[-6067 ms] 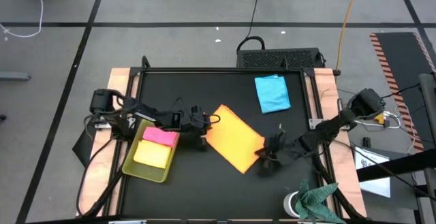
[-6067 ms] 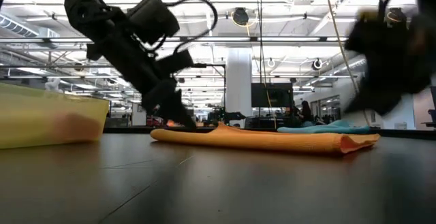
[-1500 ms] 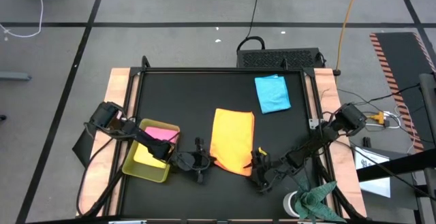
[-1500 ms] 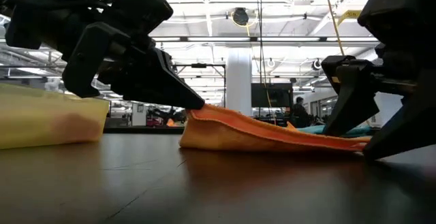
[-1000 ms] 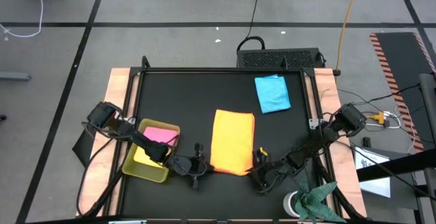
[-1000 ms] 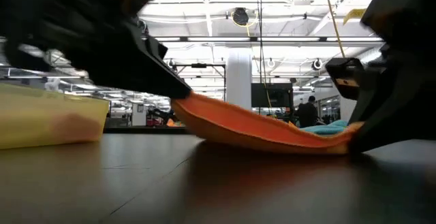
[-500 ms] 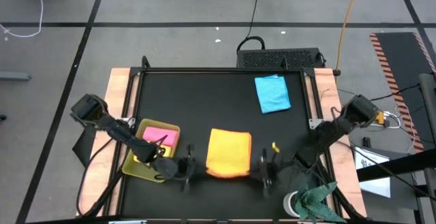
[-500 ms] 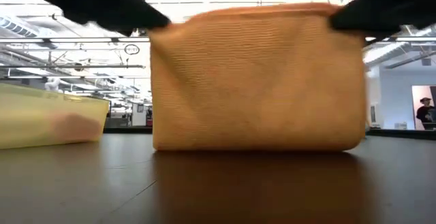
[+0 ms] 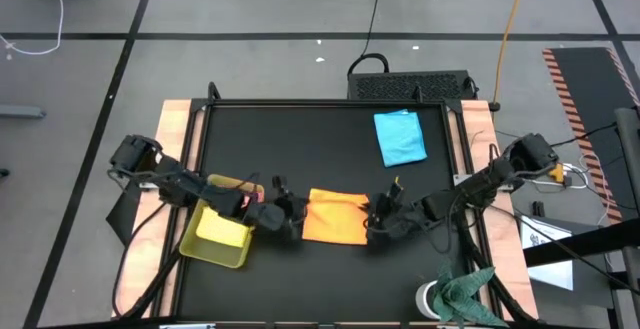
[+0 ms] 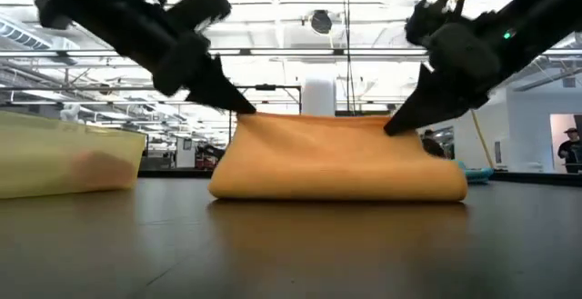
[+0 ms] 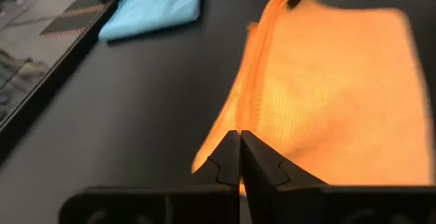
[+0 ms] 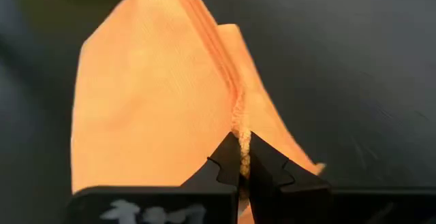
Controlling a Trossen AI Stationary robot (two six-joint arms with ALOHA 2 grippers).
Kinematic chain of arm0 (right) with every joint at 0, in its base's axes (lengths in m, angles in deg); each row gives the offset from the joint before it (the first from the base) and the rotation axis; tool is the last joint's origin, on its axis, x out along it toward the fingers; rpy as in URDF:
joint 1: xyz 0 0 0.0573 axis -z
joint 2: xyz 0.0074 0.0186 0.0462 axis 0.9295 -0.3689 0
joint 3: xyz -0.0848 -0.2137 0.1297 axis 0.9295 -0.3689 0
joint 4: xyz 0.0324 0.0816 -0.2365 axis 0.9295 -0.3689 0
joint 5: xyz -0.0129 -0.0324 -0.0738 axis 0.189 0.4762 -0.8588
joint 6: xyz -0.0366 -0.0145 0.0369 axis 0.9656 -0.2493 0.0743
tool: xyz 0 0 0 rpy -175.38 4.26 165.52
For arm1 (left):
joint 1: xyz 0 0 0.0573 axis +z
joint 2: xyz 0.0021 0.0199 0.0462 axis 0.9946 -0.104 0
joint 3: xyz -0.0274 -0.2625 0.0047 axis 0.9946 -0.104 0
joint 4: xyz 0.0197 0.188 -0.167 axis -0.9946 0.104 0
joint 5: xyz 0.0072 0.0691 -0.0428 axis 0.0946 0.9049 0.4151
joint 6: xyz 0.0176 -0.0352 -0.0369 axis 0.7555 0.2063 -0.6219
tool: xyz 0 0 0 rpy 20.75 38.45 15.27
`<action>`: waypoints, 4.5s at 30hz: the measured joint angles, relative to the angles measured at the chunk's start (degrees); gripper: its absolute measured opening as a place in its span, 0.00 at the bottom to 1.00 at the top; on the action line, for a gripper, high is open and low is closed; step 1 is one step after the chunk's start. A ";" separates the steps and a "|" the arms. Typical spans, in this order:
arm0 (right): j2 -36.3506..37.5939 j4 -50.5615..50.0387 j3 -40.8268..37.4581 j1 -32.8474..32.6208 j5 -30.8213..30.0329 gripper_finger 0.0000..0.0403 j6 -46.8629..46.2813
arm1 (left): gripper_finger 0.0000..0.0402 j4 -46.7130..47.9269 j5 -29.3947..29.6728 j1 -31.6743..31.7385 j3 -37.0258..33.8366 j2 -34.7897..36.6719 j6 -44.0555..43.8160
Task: Fold microfiber towels
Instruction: Fold the orange microfiber towel
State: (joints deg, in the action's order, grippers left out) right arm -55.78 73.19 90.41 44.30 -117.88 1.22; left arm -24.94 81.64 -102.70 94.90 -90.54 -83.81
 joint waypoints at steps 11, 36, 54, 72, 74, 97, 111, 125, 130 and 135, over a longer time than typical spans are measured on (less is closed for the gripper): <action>-0.01 4.72 -6.63 6.19 3.53 0.00 -3.78 | 0.05 -1.56 -5.08 6.84 -0.15 -4.09 -0.28; 4.05 22.02 -11.70 8.99 10.83 0.37 8.20 | 0.24 -14.84 -16.69 12.08 0.22 -13.09 -6.77; -1.37 29.20 -11.72 12.05 13.92 0.18 8.21 | 0.23 -3.09 -17.26 11.30 0.34 -4.64 -10.52; -7.36 32.62 -11.90 18.59 2.37 0.01 13.97 | 0.23 3.65 -19.33 8.67 0.27 -8.89 -13.24; -4.87 32.71 -11.77 16.52 3.64 0.00 15.23 | 0.23 4.18 -19.38 6.90 0.25 -7.75 -13.61; -5.54 25.82 -11.56 13.31 11.45 0.00 13.98 | 0.23 6.46 -18.71 1.88 0.94 -8.07 -21.11; -3.47 31.15 -9.31 0.75 19.90 0.03 20.78 | 0.23 2.07 -10.77 -4.63 0.87 -6.98 -18.58; -19.40 21.95 5.36 -2.13 16.46 0.19 11.52 | 0.23 4.67 -14.07 -5.20 0.85 -7.47 -6.83; -16.78 11.90 4.58 0.03 16.41 0.16 9.15 | 0.23 2.45 -15.67 -7.86 0.83 -8.72 -12.66; -8.34 1.75 3.28 1.22 13.21 0.14 9.46 | 0.23 -8.89 -15.14 -12.22 0.87 -9.43 -11.92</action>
State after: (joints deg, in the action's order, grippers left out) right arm -64.13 74.94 93.69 45.52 -104.67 10.68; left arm -33.83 66.50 -114.92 95.77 -99.97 -95.74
